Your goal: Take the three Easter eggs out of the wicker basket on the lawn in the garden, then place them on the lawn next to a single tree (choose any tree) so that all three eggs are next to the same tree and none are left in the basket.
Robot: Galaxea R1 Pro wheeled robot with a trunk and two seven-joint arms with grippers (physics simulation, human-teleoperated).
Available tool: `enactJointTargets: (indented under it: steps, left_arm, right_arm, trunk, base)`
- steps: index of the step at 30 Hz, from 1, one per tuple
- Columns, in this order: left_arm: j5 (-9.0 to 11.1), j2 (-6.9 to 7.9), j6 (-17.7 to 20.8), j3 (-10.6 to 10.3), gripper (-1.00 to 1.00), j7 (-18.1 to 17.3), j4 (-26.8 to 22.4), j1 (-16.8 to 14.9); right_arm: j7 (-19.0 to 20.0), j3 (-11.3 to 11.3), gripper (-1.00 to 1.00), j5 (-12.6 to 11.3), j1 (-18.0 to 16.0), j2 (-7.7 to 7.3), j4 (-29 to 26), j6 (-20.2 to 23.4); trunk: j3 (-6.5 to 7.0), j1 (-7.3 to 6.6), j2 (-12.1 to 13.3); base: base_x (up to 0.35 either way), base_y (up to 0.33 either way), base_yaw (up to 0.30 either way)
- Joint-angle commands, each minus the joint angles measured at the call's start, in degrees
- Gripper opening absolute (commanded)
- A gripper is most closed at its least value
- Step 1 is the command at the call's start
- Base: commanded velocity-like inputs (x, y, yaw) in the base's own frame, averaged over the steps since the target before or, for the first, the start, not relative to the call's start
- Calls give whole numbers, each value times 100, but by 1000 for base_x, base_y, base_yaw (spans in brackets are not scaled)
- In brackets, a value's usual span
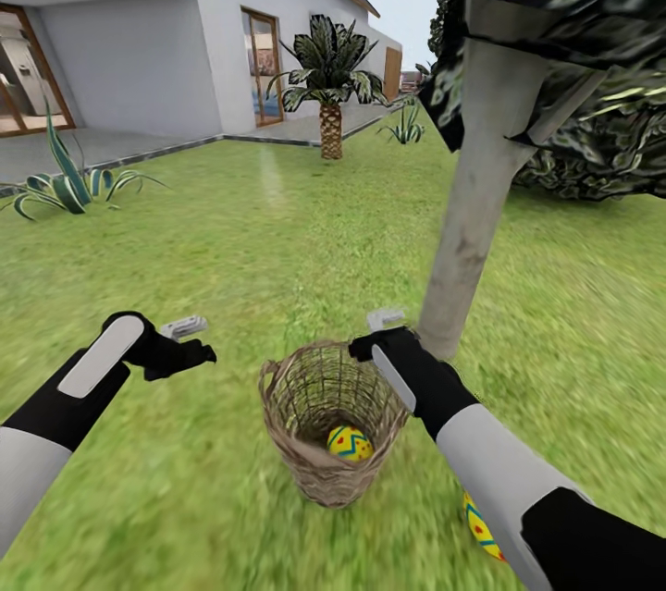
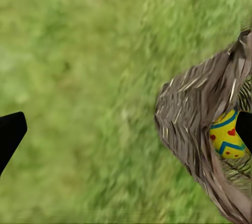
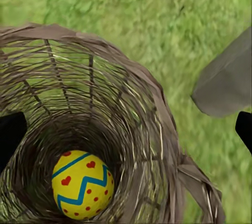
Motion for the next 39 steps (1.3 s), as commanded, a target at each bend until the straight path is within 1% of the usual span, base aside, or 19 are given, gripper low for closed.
enactJointTargets:
  steps: [1,2,3,4,5,6,7,9,11,12,19,22,34,39]
  left_arm:
    - [56,5,-3,-12,100,58,11,-5]
    - [56,4,-3,-11,100,58,24,-5]
    - [56,8,-3,-10,100,58,43,-5]
    - [56,9,-3,-10,100,57,45,-5]
    - [56,10,-3,-10,100,56,47,-5]
    - [56,11,-3,-13,100,53,49,-5]
    - [56,11,-3,-14,100,53,49,-5]
    - [54,7,1,-17,100,52,44,-5]
    - [49,-6,4,-26,100,45,30,-5]
    - [48,-9,5,-30,100,44,27,-5]
    - [59,-2,6,-36,100,40,43,-5]
    - [63,3,6,-36,100,41,48,-5]
    - [68,1,6,-42,100,28,97,-5]
    - [65,-20,6,-45,100,25,103,-5]
  right_arm:
    - [-10,75,100,51,-89,-21,1,101]
    - [-10,117,100,50,-89,-21,-2,236]
    - [4,166,100,5,-89,-20,-21,686]
    - [7,172,100,-48,-89,-19,-24,775]
    - [9,176,100,-119,-89,-19,-26,836]
    - [11,182,100,-260,-88,-21,-28,895]
    - [12,184,100,-313,-86,-22,-28,910]
    - [12,188,100,-516,-83,-26,-26,950]
    - [13,190,100,-650,-81,-35,-23,973]
    - [13,190,100,-674,-81,-40,-24,993]
    - [13,191,100,-709,-81,-47,-30,1353]
    - [13,191,100,-727,-79,-46,-30,1375]
    - [13,191,100,-734,-46,-31,-11,1391]
    - [13,187,100,-731,-14,-46,-7,1380]
  trunk:
    - [-5,4,-1]
    - [-5,4,-1]
    - [-5,4,-1]
    - [-5,4,-1]
    - [-5,4,-1]
    - [-5,4,-1]
    - [-5,4,-1]
    - [-5,4,-1]
    - [-5,4,-1]
    - [-5,4,-1]
    - [-2,4,-1]
    - [12,4,-1]
    - [84,4,-1]
    - [89,4,-1]
  base:
    - [320,1,0]
    - [321,1,0]
    - [322,0,0]
    - [319,0,0]
    - [255,0,0]
    - [131,0,0]
    - [105,0,0]
    - [55,0,0]
    - [21,0,0]
    - [9,0,0]
    - [2,0,-14]
    - [0,55,-159]
    - [0,268,-223]
    - [0,274,-47]
